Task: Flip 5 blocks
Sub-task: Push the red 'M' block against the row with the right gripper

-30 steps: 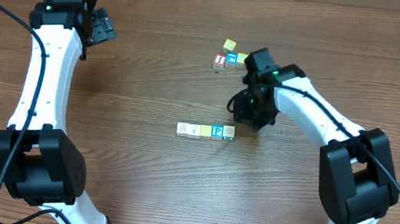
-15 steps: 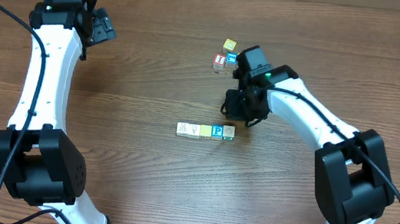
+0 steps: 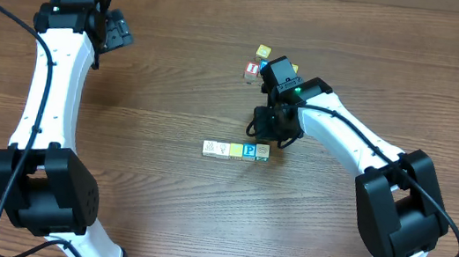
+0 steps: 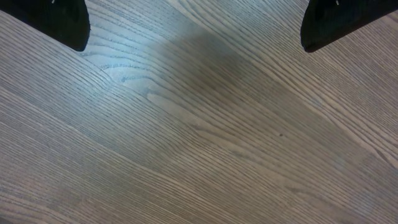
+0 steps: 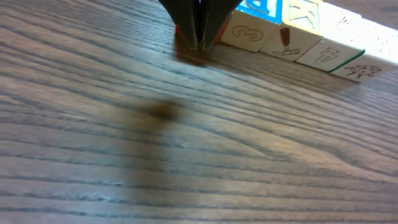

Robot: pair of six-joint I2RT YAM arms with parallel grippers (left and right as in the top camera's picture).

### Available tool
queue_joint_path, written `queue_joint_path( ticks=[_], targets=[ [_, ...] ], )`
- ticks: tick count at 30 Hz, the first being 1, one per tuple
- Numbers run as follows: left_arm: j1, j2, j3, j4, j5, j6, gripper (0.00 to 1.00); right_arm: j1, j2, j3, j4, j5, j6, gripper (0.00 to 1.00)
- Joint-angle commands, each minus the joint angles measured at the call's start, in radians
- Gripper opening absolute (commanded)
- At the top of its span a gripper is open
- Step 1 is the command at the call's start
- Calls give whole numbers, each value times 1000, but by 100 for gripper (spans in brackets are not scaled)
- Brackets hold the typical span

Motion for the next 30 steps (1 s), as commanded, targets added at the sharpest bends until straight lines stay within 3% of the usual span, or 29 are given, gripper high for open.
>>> queue_joint_path(
  ticks=[1, 30],
  targets=[
    [3, -15, 18, 1, -14, -22, 100, 3, 1, 19, -2, 25, 19, 4],
    [3, -15, 18, 1, -14, -22, 100, 21, 1, 19, -14, 17, 30, 4]
  ],
)
